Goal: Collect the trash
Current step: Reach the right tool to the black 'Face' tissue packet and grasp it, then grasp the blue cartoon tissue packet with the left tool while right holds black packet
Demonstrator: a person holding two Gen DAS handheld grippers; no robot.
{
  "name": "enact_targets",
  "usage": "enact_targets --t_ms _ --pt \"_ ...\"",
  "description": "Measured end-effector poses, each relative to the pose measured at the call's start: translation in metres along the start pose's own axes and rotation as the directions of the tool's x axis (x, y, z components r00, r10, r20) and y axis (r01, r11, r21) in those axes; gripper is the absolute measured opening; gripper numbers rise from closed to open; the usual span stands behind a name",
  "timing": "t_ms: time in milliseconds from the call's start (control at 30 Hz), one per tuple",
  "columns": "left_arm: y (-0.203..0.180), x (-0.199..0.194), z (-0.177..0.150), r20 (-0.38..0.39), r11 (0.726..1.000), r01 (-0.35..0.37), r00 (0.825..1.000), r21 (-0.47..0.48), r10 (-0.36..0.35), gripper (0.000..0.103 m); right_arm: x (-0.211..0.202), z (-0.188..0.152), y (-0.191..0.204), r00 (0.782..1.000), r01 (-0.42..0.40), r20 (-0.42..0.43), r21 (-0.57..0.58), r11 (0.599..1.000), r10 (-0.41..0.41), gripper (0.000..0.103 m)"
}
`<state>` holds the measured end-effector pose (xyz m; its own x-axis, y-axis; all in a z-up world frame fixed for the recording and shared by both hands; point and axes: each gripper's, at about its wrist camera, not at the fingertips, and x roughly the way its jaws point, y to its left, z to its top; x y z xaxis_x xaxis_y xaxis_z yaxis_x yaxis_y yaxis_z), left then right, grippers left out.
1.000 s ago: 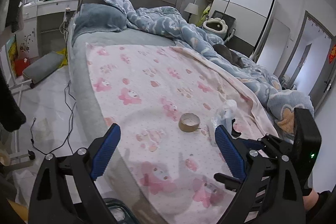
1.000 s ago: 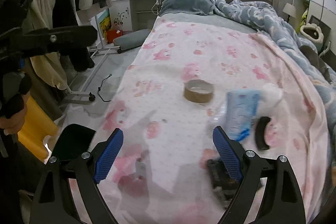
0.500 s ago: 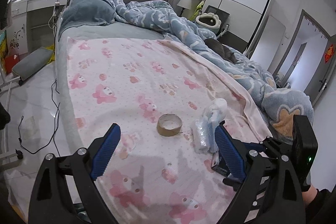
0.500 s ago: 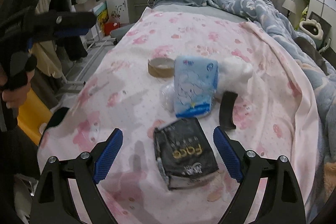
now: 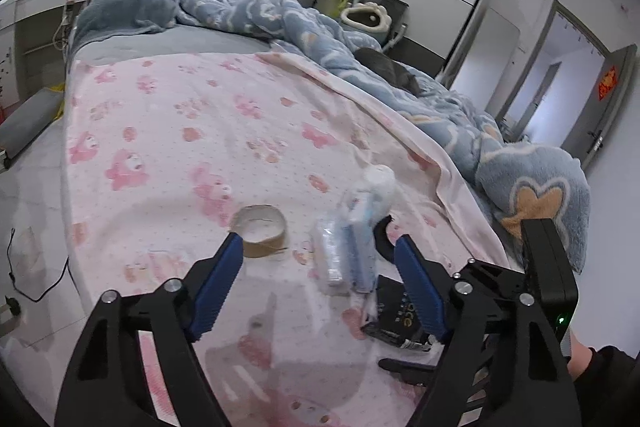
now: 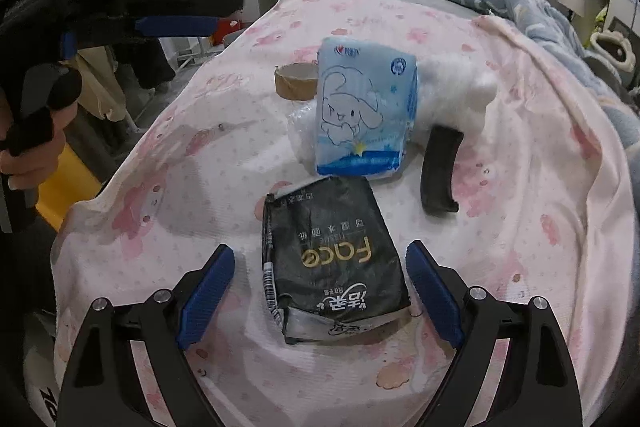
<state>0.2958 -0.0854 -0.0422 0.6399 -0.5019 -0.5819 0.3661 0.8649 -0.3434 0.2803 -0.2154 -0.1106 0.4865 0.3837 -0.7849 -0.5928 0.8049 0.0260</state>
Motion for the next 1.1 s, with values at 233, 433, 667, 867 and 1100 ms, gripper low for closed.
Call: enact_targets --t_ms 233,433,667,867,1100 --pt "-0.010 0.018 -0.002 -0.021 0.999 0.033 0.999 0.010 -0.033 0.067 0.000 -0.004 0.000 1.000 -0.021 0.012 -0.017 1.000 0.021 0.071" --pt "-0.015 0.032 -0.002 -0.033 0.998 0.065 0.997 -0.001 -0.065 0.058 -0.006 -0.005 -0.004 1.000 -0.004 0.023 -0.014 1.000 0.004 0.058" --pt "-0.022 0.047 -0.005 -0.054 0.997 0.082 0.995 -0.011 -0.083 0.051 -0.015 -0.008 -0.005 0.999 0.016 0.033 -0.034 0.999 -0.015 0.056" --pt "-0.020 0.054 -0.003 -0.047 0.994 0.097 0.994 -0.047 -0.100 0.041 -0.025 -0.011 -0.011 0.999 0.018 0.047 -0.028 0.999 -0.016 0.056" --pt "-0.025 0.062 -0.002 -0.054 0.994 0.095 0.994 -0.050 -0.097 0.027 -0.036 -0.017 -0.015 0.997 0.024 0.069 -0.005 1.000 -0.023 0.056"
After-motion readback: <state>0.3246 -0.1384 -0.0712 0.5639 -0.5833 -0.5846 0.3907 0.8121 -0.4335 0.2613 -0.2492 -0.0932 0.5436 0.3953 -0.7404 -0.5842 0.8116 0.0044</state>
